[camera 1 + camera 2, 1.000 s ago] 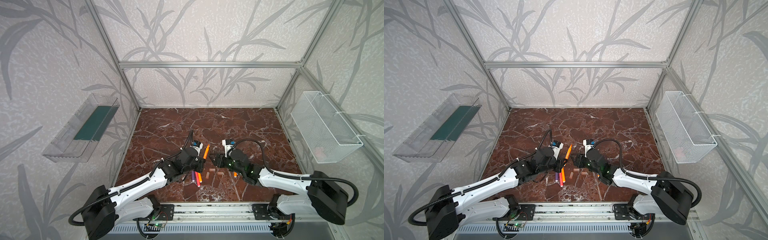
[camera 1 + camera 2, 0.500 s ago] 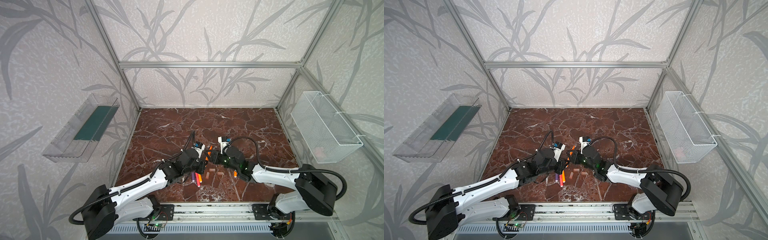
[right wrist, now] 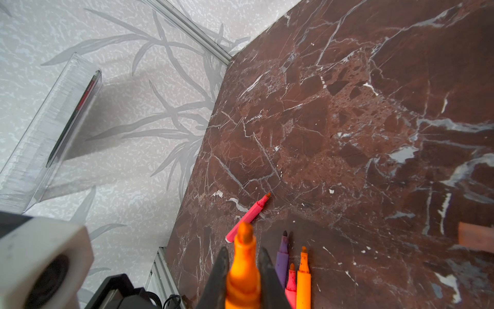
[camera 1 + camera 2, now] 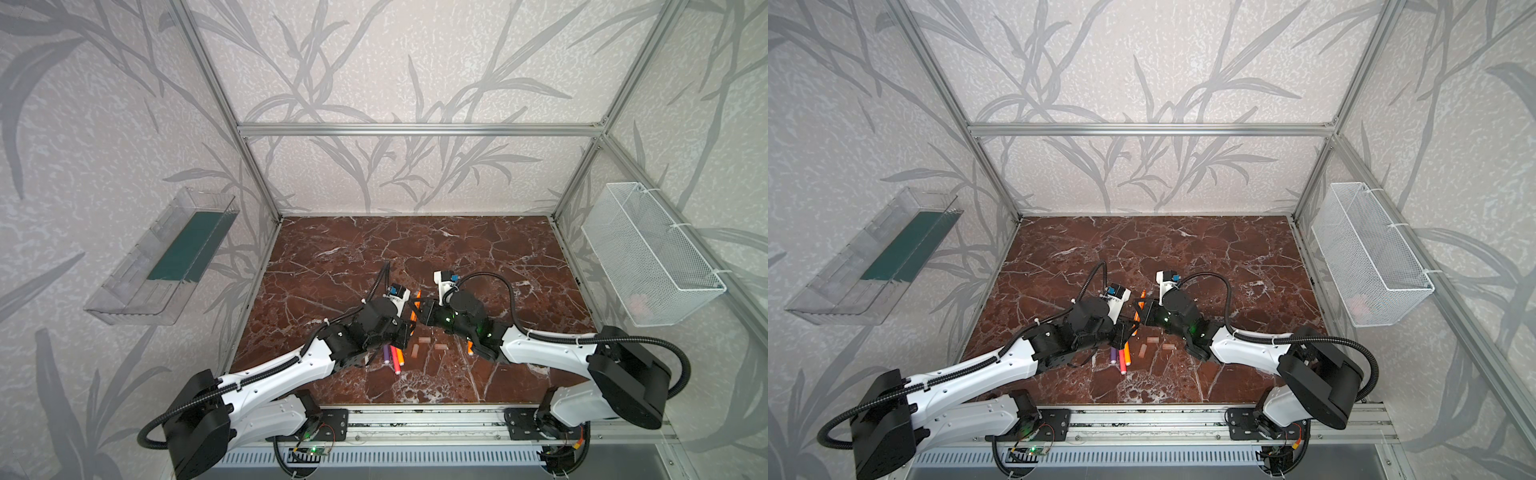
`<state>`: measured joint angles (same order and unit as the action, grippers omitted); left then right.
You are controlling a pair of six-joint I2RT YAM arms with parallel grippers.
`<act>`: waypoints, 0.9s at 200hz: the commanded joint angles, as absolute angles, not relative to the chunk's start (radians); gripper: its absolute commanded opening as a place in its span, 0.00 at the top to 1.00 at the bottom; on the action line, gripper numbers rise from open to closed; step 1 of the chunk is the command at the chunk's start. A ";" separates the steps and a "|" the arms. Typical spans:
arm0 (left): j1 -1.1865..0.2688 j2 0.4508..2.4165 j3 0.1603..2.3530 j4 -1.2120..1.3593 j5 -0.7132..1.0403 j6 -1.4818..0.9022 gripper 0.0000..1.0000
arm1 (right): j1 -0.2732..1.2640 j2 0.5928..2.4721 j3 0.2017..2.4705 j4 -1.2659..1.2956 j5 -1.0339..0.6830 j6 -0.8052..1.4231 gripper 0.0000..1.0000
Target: Insert the pens into the pen caps
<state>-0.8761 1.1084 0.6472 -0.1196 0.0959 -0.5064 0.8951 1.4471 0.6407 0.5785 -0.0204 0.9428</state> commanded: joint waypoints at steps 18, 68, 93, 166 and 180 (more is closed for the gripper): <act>-0.887 1.102 0.638 -0.080 0.102 -0.489 0.68 | 0.911 1.456 0.654 0.593 -0.015 0.951 1.00; -0.887 1.111 0.635 -0.059 0.099 -0.487 0.56 | 0.940 1.474 0.666 0.614 -0.008 0.954 1.00; -0.887 1.112 0.628 -0.044 0.081 -0.483 0.55 | 0.946 1.483 0.665 0.631 -0.011 0.965 1.00; -0.887 1.140 0.606 0.032 0.019 -0.482 0.67 | 0.993 1.498 0.637 0.732 -0.018 1.011 1.00; -0.885 1.132 0.601 0.038 0.008 -0.483 0.70 | 1.002 1.497 0.635 0.733 -0.004 1.009 1.00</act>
<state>-0.8825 1.1351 0.5980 -0.0467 0.0505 -0.4877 0.9676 1.4899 0.6418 0.6952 0.0017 1.0039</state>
